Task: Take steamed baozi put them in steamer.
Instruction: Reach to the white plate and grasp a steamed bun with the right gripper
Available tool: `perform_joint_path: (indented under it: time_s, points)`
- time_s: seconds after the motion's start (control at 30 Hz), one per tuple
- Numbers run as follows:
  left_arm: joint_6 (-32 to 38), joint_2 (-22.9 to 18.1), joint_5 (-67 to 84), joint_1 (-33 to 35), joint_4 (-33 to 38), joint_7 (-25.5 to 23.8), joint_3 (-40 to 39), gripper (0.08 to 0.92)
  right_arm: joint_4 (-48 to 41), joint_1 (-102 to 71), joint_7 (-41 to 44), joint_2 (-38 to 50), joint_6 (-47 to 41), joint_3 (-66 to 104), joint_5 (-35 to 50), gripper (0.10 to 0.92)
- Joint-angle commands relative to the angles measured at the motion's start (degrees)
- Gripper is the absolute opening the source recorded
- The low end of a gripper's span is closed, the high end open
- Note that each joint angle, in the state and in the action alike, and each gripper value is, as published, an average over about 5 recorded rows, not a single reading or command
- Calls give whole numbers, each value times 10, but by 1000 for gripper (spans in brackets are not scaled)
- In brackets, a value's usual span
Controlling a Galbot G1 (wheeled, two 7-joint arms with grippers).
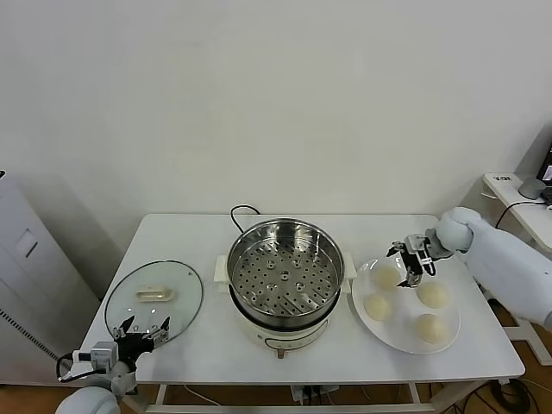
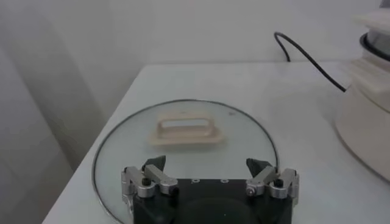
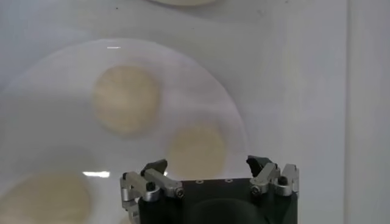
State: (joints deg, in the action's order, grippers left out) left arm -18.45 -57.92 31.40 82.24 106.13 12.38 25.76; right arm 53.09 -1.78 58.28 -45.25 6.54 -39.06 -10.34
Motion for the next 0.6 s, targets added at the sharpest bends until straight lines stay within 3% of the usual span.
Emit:
perform_joint_path:
  time_s: [0.03,0.13,0.47,0.6]
  points:
    - [0,1,0,0,-1,0,-1,823,-41,-1,7,-36,15,1,-26,822]
    - [1,1,0,2,-1,0,0,823,-44,-6,10,-36,11,7,-29,805]
    - [1,1,0,7,4,0,2,823,-62,-20,12,-44,3,34,-28,607]
    - [0,0,0,10,8,1,3,823,-62,-20,12,-43,2,38,-24,566]
